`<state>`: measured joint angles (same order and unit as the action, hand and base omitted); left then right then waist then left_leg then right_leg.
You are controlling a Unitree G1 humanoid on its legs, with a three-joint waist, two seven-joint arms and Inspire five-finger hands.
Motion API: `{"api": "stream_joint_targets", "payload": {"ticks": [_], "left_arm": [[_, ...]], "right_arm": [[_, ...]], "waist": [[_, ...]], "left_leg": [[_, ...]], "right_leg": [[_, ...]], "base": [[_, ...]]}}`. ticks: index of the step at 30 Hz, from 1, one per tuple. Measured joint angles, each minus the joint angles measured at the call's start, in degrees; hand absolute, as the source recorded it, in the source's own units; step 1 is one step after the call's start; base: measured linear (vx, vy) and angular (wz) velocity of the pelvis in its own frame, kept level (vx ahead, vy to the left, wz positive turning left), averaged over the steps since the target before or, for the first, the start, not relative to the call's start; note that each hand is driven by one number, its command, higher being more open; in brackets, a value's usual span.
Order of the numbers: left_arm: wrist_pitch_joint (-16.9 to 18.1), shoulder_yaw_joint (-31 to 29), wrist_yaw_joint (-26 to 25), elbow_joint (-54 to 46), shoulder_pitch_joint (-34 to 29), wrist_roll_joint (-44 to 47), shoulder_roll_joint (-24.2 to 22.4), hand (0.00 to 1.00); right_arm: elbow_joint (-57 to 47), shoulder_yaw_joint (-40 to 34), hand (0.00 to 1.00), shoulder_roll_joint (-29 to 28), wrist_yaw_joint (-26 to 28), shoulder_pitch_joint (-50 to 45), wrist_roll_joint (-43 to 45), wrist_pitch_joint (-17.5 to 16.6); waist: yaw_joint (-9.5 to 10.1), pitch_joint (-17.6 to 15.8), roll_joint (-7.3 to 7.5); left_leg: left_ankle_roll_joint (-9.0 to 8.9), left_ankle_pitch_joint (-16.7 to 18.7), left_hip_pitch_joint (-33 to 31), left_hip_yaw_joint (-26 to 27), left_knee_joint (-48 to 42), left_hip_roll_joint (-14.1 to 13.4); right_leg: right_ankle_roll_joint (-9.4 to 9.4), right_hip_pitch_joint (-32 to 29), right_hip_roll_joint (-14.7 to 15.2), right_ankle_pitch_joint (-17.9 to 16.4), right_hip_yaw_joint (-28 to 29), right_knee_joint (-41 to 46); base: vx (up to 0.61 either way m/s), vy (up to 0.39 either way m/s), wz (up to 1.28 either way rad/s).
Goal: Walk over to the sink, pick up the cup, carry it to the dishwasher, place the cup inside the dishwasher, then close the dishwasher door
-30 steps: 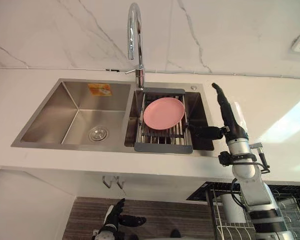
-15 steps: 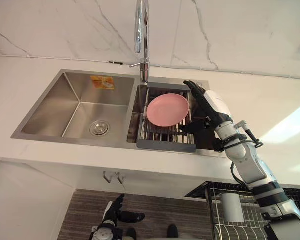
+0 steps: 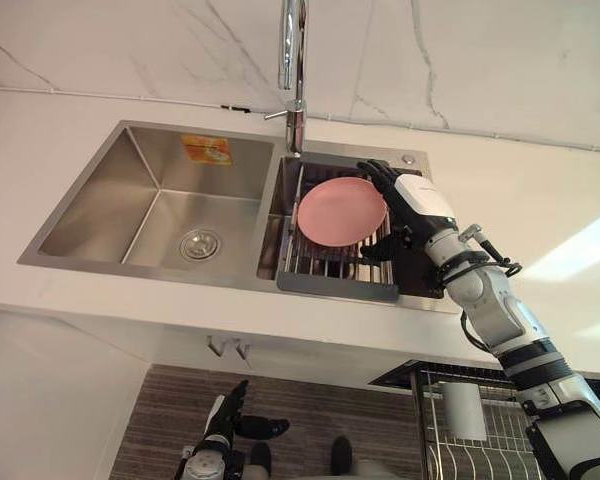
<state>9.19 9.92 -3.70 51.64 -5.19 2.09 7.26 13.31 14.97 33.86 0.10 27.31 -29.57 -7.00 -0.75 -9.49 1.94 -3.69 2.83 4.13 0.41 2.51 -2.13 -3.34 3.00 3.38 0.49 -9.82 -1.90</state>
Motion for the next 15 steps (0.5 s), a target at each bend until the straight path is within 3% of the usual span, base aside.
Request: {"api": "stream_joint_targets", "payload": {"ticks": [15], "left_arm": [[0.1,0.0,0.0,-1.6,0.1,0.0,-0.1,1.00]], "right_arm": [[4.4,4.1,1.00,0.0,-0.1,5.4,-6.5,0.8]], "waist": [[0.66,-2.0,-0.42]], "left_leg": [[0.00,0.0,0.0,0.0,-0.4,0.3]], "right_leg": [[-0.02,0.4,0.3,0.0,-0.4,0.2]], "base": [[-0.02,0.001,0.01]]}}
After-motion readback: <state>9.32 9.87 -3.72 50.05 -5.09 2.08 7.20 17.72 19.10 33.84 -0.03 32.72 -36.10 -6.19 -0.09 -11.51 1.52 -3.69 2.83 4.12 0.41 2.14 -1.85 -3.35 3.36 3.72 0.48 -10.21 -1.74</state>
